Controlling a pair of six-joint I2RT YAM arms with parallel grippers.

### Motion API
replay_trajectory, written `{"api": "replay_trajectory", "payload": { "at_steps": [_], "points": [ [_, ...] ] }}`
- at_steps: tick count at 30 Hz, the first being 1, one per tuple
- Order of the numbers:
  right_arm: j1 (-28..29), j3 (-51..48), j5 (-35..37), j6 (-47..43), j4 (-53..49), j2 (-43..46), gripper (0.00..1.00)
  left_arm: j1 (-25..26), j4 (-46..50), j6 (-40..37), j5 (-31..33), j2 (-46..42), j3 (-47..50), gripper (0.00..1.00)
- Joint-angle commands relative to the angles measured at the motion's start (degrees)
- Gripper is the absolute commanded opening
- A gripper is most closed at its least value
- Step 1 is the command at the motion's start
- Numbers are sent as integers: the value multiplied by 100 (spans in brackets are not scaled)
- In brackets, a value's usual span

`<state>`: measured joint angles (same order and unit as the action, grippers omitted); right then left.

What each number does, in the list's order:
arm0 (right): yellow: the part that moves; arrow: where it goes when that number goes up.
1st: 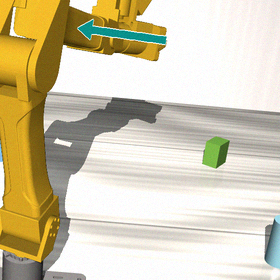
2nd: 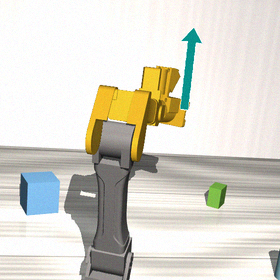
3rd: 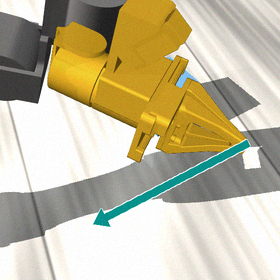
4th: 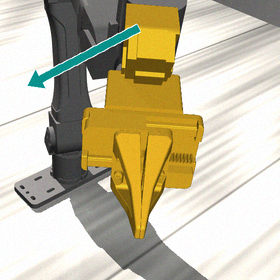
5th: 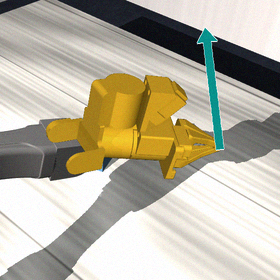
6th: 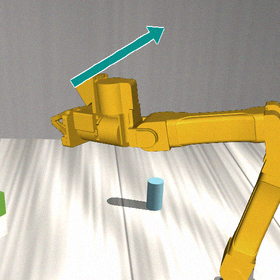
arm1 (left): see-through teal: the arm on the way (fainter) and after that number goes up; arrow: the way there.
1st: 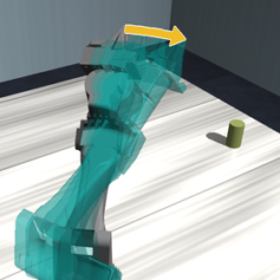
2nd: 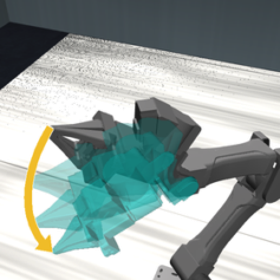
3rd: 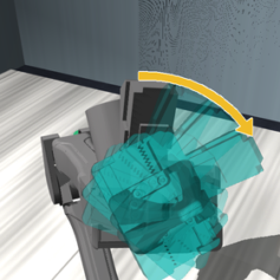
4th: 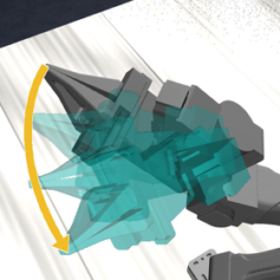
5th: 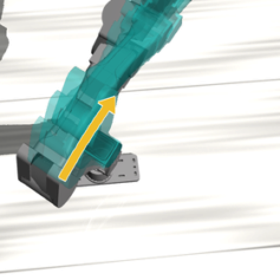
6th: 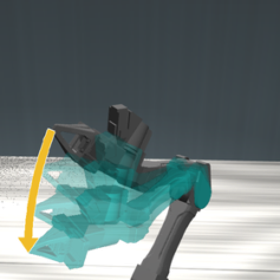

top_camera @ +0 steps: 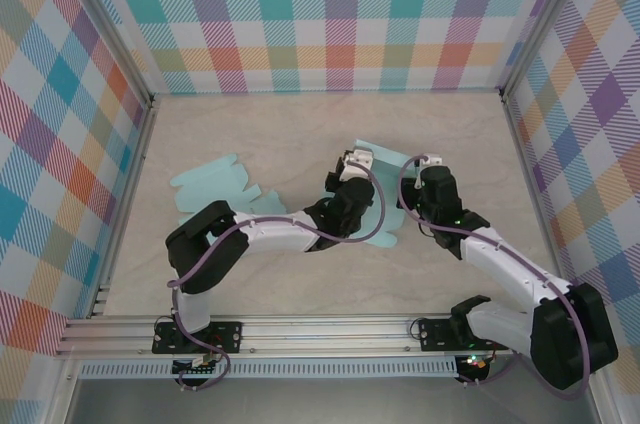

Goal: Fold the paper box

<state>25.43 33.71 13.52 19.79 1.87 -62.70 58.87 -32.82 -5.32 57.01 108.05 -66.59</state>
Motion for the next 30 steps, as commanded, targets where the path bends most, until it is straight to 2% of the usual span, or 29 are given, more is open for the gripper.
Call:
{"api": "replay_trajectory", "payload": {
  "at_steps": [1, 3, 5, 8, 12, 21, 26, 30],
  "points": [
    [279, 72, 232, 288, -204, -23, 0, -255, 1110, 1765, 1223, -203, -396, 8],
    [380, 68, 386, 429, -220, -49, 0, -522, 2626, 3488, 1306, -420, -453, 8],
    [428, 74, 431, 528, -230, -109, 0, -713, 3079, 4190, 1093, -596, -354, 9],
    [453, 160, 457, 636, -293, -248, 0, -752, 2172, 3572, 498, -820, 78, 13],
    [463, 274, 602, 820, -426, -377, 0, -750, 1312, 2847, -699, -1085, 505, 28],
    [463, 428, 797, 905, -680, -404, 0, -728, 750, 2125, -2787, -1840, 1264, 52],
    [463, 550, 845, 897, -843, -346, 0, -685, 619, 1939, -3378, -2403, 1781, 70],
    [463, 606, 863, 928, -957, -296, 0, -651, 723, 1873, -3314, -2844, 2060, 72]
  ]
}}
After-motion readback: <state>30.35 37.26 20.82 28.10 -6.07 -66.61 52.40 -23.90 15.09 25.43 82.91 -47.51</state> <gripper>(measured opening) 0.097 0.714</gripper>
